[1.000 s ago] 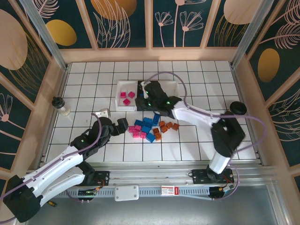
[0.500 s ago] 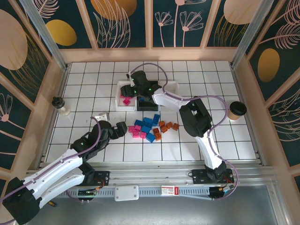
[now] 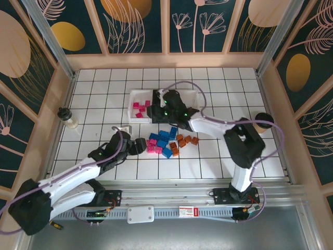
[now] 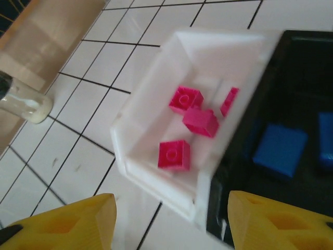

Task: Sort the legos into containers by color
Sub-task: Place the lego in the container, then move the lego to the bottom-center of the table.

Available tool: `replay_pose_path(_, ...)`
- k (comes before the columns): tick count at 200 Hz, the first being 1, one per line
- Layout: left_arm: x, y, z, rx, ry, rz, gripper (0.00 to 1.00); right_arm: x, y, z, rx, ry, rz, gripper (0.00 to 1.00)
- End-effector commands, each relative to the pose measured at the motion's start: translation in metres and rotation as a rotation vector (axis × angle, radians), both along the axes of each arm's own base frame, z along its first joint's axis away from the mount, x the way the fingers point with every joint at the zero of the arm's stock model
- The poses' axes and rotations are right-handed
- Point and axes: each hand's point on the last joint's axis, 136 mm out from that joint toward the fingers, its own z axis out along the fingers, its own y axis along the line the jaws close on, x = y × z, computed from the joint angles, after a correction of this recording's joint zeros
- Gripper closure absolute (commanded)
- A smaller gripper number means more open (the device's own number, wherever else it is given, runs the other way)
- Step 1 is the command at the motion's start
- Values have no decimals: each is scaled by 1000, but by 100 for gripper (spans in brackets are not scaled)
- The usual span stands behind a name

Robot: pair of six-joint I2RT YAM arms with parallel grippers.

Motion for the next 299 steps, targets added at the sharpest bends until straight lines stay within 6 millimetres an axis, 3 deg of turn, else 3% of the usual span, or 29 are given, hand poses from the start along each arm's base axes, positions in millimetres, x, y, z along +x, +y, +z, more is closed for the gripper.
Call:
replay_pose_path(1, 10, -29, 13, -57, -34, -96, 31, -15, -24, 1, 40, -8, -54, 41)
replay_pose_path(36, 16, -37, -6, -13, 7, -119, 41, -41, -62, -18, 11, 27, -111, 41)
replay_pose_path(84, 20, -44, -28, 13, 62, -133, 47, -52, -83, -13, 27, 15, -151, 41)
replay_pose_path(121, 17, -18, -45, 88, 89, -29, 54, -55, -86, -9, 32, 6, -151, 41)
replay_pose_path(170, 23, -16, -61, 113, 112, -15, 54, -55, -87, -4, 44, -4, -152, 41)
replay_pose_path(198, 19, 9, -71, 153, 135, 65, 63, -58, -89, 0, 50, -12, -148, 41)
replay_pose_path(228, 13, 38, -69, 163, 138, 148, 67, -59, -95, 1, 49, -25, -165, 41)
replay_pose_path(247, 16, 33, -55, 134, 106, 123, 62, -59, -96, 0, 47, -27, -165, 41)
replay_pose_path(271, 26, 18, -34, 85, 55, 71, 43, -59, -96, 1, 49, -30, -165, 41)
replay_pose_path(299, 38, 22, -32, 145, 38, 96, 40, -61, -98, 2, 58, -30, -166, 41)
